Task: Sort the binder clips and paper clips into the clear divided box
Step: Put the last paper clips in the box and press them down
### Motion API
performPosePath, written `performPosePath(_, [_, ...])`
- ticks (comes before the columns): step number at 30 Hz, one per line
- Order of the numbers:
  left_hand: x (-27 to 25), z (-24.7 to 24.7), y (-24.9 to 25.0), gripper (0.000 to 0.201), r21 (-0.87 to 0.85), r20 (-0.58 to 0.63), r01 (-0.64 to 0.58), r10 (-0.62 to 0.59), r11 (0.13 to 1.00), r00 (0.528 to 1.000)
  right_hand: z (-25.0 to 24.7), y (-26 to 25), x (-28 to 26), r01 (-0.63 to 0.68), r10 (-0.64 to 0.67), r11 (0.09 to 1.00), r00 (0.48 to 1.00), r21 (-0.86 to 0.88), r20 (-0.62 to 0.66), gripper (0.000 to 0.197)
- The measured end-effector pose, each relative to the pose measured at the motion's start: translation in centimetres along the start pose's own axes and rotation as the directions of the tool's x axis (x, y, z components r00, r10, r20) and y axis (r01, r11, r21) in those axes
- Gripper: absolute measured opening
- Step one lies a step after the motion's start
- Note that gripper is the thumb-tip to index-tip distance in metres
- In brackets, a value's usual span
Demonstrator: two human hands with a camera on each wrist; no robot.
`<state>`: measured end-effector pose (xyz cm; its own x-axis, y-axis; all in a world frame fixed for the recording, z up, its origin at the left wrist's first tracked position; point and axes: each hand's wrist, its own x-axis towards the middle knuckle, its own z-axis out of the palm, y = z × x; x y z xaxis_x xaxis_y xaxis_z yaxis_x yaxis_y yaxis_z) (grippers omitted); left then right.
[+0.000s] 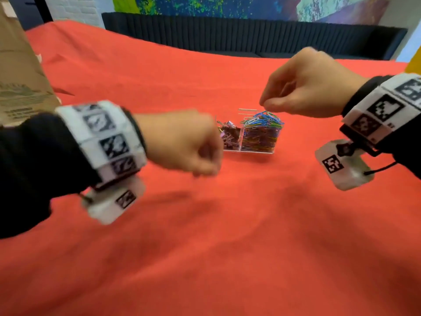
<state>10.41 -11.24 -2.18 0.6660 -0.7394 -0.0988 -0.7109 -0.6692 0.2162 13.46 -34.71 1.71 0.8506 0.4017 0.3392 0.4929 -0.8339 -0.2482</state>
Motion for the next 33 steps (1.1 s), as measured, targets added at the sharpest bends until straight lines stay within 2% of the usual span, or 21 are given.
performPosePath(1, [1.6, -1.1, -0.2, 0.006, -0.033, -0.134, 0.026, -0.031, 0.999, 0.991, -0.2, 0.0, 0.1, -0.008, 0.005, 0.994, 1.000, 0.105, 0.027, 0.010])
performPosePath(3, [4.9, -2.9, -0.5, 0.010, -0.110, -0.365, 0.080, -0.115, 0.991, 0.924, -0.2, -0.3, 0.5, 0.000, -0.013, 0.965, 0.999, 0.260, 0.051, 0.010])
performPosePath(4, [6.5, -3.5, -0.6, 0.013, -0.148, -0.427, 0.080, -0.136, 0.986, 0.894, -0.1, -0.1, 0.8, 0.017, -0.025, 0.963, 0.999, 0.270, 0.026, 0.010])
performPosePath(6, [8.8, -3.8, -0.7, 0.016, -0.221, -0.472, 0.065, -0.165, 0.973, 0.866, 0.2, 0.7, 1.6, 0.024, -0.011, 0.980, 0.998, 0.196, -0.064, 0.013])
performPosePath(9, [10.8, -3.3, -1.1, 0.011, -0.337, -0.490, 0.049, -0.219, 0.940, 0.844, 0.5, 2.7, 2.4, -0.035, 0.049, 0.991, 0.993, 0.131, -0.106, 0.019])
performPosePath(11, [11.2, -2.9, -1.5, 0.011, -0.356, -0.496, 0.059, -0.242, 0.933, 0.834, 1.0, 3.7, 2.6, -0.052, 0.063, 0.994, 0.992, 0.097, -0.112, 0.022])
performPosePath(14, [11.0, -2.4, -2.3, 0.023, -0.153, -0.548, 0.187, -0.241, 0.970, 0.801, 1.8, 5.5, 2.6, -0.105, 0.115, 0.991, 0.986, 0.087, -0.121, 0.021])
performPosePath(16, [10.5, -2.1, -2.8, 0.023, -0.063, -0.520, 0.249, -0.244, 0.967, 0.818, 2.4, 6.8, 2.5, -0.149, 0.158, 0.984, 0.983, 0.093, -0.094, 0.020])
performPosePath(20, [10.4, -1.3, -3.0, 0.014, 0.006, -0.416, 0.278, -0.251, 0.960, 0.874, 3.2, 7.7, 2.1, -0.177, 0.184, 0.978, 0.981, 0.108, -0.060, 0.015])
performPosePath(26, [11.4, -0.8, -2.8, 0.018, -0.033, -0.401, 0.281, -0.270, 0.959, 0.875, 3.9, 7.5, 2.1, -0.161, 0.164, 0.985, 0.985, 0.065, -0.051, 0.015])
performPosePath(33, [12.0, -0.7, -2.5, 0.018, -0.095, -0.445, 0.234, -0.251, 0.968, 0.860, 3.2, 7.2, 1.3, -0.153, 0.158, 0.985, 0.986, 0.074, -0.057, 0.016])
